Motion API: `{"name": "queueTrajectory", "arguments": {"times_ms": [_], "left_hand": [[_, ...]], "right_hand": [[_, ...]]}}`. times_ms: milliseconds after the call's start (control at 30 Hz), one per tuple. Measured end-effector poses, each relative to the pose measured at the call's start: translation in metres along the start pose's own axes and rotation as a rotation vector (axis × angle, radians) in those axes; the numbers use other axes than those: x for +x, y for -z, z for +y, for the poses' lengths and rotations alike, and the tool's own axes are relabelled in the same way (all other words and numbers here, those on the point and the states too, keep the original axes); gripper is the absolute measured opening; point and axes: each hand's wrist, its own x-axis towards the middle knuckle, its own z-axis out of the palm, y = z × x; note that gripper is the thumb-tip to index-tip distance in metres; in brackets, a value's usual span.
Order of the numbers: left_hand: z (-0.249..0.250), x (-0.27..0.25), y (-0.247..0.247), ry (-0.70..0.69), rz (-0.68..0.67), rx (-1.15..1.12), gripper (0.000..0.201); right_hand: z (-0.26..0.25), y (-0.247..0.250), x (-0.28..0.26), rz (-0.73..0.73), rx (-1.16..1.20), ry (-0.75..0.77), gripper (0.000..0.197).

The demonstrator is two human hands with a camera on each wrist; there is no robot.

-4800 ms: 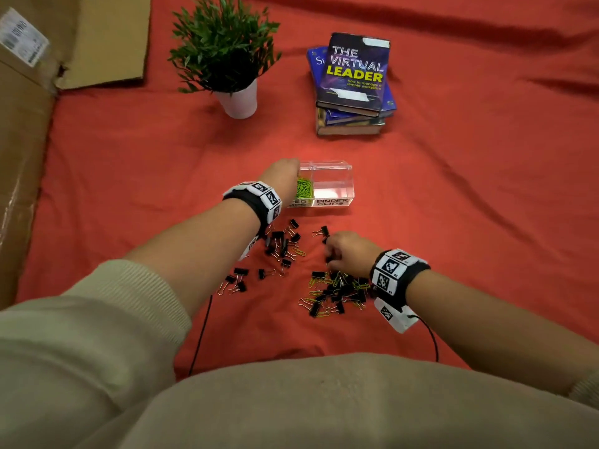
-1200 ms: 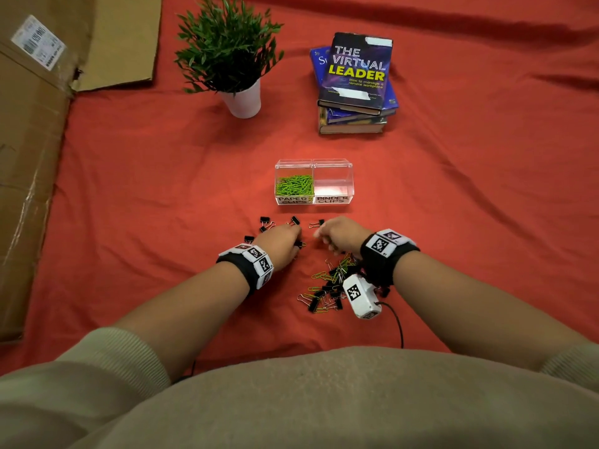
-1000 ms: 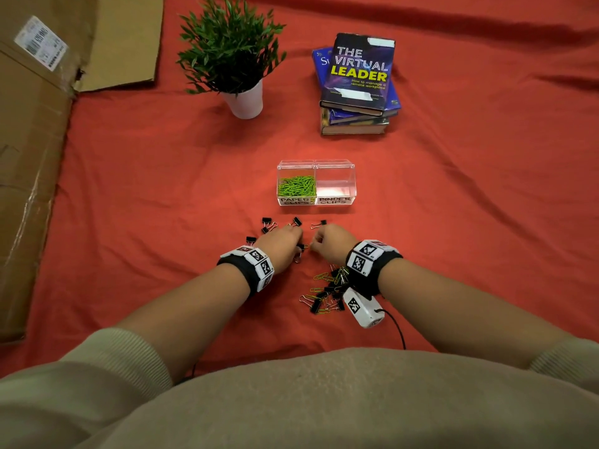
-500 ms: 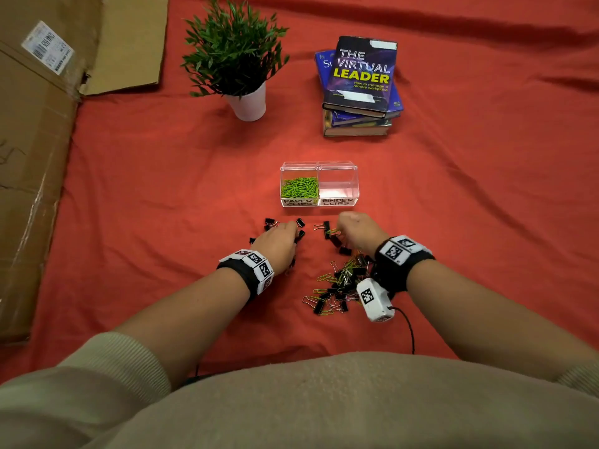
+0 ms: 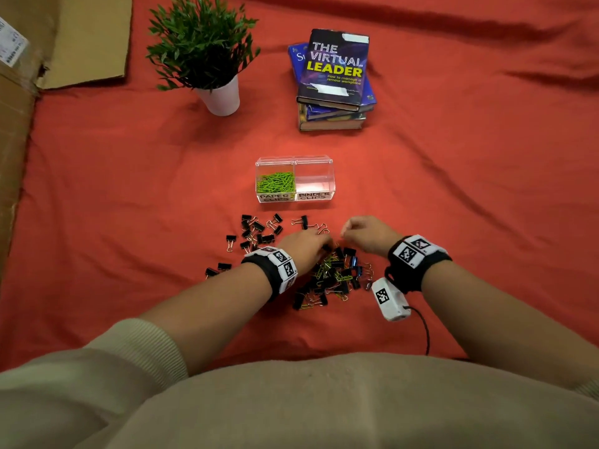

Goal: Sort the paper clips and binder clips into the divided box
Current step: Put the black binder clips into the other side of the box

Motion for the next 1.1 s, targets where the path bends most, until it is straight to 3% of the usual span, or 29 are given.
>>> {"name": "queueTrajectory", "arguments": {"times_ms": [67, 167, 267, 433, 600, 667, 767, 867, 1100], "left_hand": [[-0.004, 0.002, 0.001, 0.034, 0.004, 0.005, 0.027], [-0.017, 0.002, 0.008, 0.154, 0.069, -0.044, 0.026], [-0.022, -0.003, 0.014, 0.205, 0.121, -0.084, 0.020], [-0.004, -0.015, 0.003, 0.151, 0.004, -0.107, 0.023], [-0.001, -0.018, -0.009, 0.216, 0.035, -0.173, 0.023], [-0.002, -0.018, -0.008, 0.257, 0.087, -0.199, 0.020], [-0.004, -0.016, -0.005, 0.277, 0.096, -0.197, 0.020], [-0.007, -0.015, -0.008, 0.190, 0.071, -0.153, 0.025], [-0.006, -0.007, -0.010, 0.216, 0.085, -0.030, 0.022]], "right_hand": [[0.005, -0.004, -0.004, -0.051, -0.224, 0.050, 0.009], [0.013, -0.011, -0.007, -0.085, -0.490, 0.086, 0.025], [0.012, -0.016, -0.006, -0.059, -0.553, 0.148, 0.029], [-0.009, -0.018, 0.007, -0.012, -0.192, 0.070, 0.012], [-0.022, -0.007, 0.021, -0.099, 0.204, -0.138, 0.017], [-0.022, -0.005, 0.022, -0.133, 0.253, -0.160, 0.016], [-0.014, -0.007, 0.026, -0.079, 0.082, -0.112, 0.022], [-0.004, -0.010, 0.030, 0.032, -0.142, -0.043, 0.022], [0.000, -0.026, 0.023, 0.076, -0.551, 0.117, 0.017]]}}
